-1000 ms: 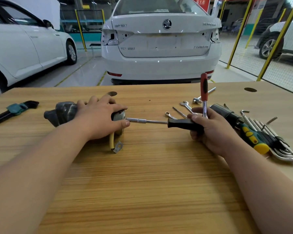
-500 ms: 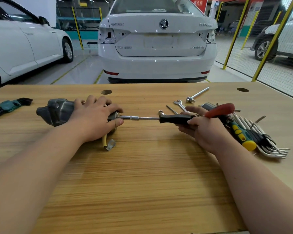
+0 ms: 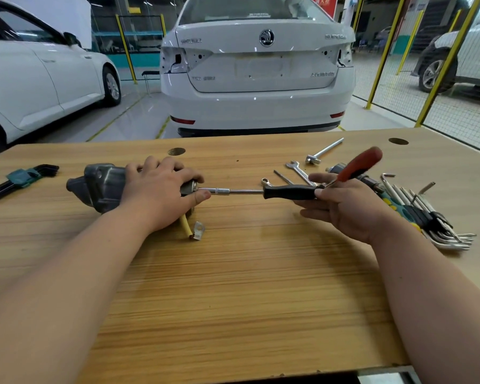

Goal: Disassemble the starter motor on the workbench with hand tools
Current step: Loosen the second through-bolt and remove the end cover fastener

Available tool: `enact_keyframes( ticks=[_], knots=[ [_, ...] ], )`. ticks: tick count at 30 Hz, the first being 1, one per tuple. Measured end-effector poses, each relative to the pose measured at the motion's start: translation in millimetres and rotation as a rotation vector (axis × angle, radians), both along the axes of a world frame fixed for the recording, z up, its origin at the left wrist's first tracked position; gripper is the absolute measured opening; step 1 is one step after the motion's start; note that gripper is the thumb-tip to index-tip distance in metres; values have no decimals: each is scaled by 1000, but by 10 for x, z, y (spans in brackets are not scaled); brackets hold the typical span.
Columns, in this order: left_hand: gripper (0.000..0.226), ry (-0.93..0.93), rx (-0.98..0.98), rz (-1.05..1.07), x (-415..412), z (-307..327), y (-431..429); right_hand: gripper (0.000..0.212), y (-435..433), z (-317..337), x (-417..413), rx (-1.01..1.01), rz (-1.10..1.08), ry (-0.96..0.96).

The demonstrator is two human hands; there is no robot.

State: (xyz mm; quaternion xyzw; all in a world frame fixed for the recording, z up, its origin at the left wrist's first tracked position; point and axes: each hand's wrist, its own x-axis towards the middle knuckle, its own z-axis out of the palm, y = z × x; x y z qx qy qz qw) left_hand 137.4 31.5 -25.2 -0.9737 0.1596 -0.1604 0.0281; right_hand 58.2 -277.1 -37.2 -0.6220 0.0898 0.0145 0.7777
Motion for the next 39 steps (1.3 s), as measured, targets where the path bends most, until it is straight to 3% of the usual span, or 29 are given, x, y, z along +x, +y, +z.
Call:
enact_keyframes(
  ticks=[3,9,13,19,27,32,33,35,37,39],
  knots=[
    [74,5,2,4,0,-2,-4,17,-40,-11,-3,-93,-5,-11],
    [68,-8,-7,3,-4,-17,-7,44,40,-24,4,-454,-46,28],
    [64,-24,-16,7,0,-27,-4,37,49,-25,-15,-611,-119,-18],
    [65,-79,-15,4,6,-68,-10,12,43,-54,34,-205,-94,-23],
    [76,-69,-42,-6,-34,-48,-14,26,124,-58,37,211,-47,28],
    [81,-80,-60,-12,-17,-68,-9,27,141,-91,77,269,-86,-17],
    [81,-79,-59,-13,-20,-66,-7,23,153,-93,76,204,-105,-29],
    [77,-82,-58,-16,-33,-62,-3,10,176,-94,61,-127,-150,-35],
    [75,-79,-54,-15,-38,-56,-4,24,186,-78,32,-513,-158,-1],
    [73,-70,-52,-6,-27,-45,-4,36,181,-49,30,-715,-141,25]
  ],
)
